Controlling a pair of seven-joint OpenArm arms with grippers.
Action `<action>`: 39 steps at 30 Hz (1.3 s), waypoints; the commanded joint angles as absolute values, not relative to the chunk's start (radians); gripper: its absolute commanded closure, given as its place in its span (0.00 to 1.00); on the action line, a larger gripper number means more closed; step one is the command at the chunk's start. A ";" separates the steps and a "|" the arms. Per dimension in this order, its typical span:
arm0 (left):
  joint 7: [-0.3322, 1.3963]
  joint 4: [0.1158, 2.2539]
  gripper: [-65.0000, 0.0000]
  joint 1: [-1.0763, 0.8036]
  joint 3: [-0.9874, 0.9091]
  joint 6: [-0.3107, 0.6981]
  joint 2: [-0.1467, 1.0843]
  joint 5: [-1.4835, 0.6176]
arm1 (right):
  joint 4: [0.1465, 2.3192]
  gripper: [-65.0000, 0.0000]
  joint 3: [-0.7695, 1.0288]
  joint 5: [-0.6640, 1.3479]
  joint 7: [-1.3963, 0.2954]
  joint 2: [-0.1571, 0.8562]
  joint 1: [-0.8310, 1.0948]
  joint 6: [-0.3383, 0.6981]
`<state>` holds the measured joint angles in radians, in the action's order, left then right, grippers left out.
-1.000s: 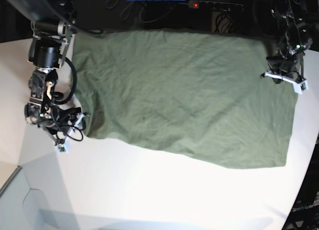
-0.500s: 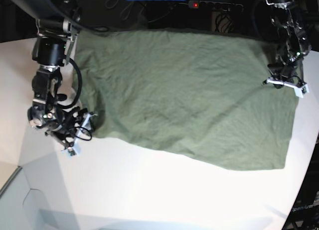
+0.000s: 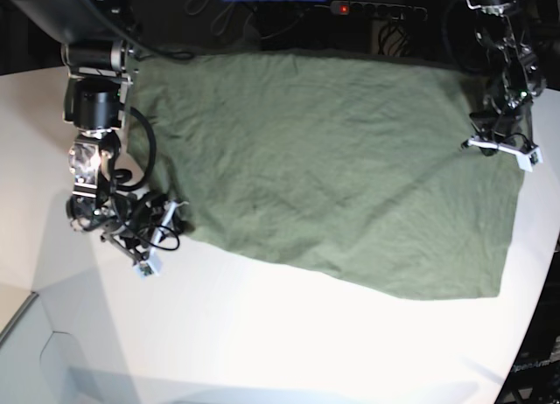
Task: Layout the t-shirt on the table in an organized manner, then fold the t-shirt properly
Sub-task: 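Move the right gripper along the shirt side and grasp the fabric, then pull the grasped fabric with the right gripper away from the left gripper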
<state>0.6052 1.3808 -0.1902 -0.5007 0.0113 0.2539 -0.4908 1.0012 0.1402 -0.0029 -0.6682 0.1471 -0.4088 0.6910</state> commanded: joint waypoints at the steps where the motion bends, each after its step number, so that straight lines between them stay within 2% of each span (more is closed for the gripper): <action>1: 0.651 1.377 1.00 -0.197 -0.501 -0.001 0.257 -0.481 | 1.009 0.75 0.140 0.002 -0.671 0.153 -0.423 0.698; 5: 0.651 1.377 1.00 -0.197 -0.496 -0.001 0.257 -0.483 | 1.023 1.00 0.147 0.002 -0.684 0.156 -0.418 0.698; 8: 0.651 1.377 1.00 -0.197 -0.496 -0.001 0.257 -0.483 | 1.152 1.00 0.151 0.002 -0.719 0.160 -0.409 0.698; 12: 0.651 1.376 1.00 -0.197 -0.495 -0.001 0.257 -0.483 | 1.463 1.00 0.151 0.005 -0.825 0.162 -0.343 0.698; 15: 0.651 1.376 1.00 -0.197 -0.495 -0.001 0.257 -0.483 | 1.710 1.00 0.143 0.005 -0.912 0.128 -0.292 0.698; 20: 0.651 1.376 1.00 -0.197 -0.495 -0.001 0.255 -0.483 | 1.992 1.00 0.082 0.005 -1.052 0.079 -0.189 0.698; 26: 0.651 1.376 1.00 -0.196 -0.495 -0.001 0.255 -0.483 | 2.018 1.00 -0.136 0.005 -1.098 0.097 -0.013 0.698; 31: 0.651 1.376 1.00 -0.196 -0.495 -0.001 0.255 -0.483 | 2.014 1.00 -0.323 0.005 -1.098 0.101 0.062 0.698; 33: 0.651 1.376 1.00 -0.196 -0.495 -0.001 0.255 -0.483 | 1.997 0.95 -0.397 0.005 -1.106 0.102 0.064 0.698; 39: 0.651 1.376 1.00 -0.196 -0.495 -0.001 0.255 -0.483 | 1.972 0.64 -0.547 0.004 -1.107 0.113 0.091 0.698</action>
<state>0.6010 1.3788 -0.1883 -0.4961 0.0109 0.2516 -0.4938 1.9533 -0.5507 0.0006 -1.1183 0.1146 0.0998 0.6991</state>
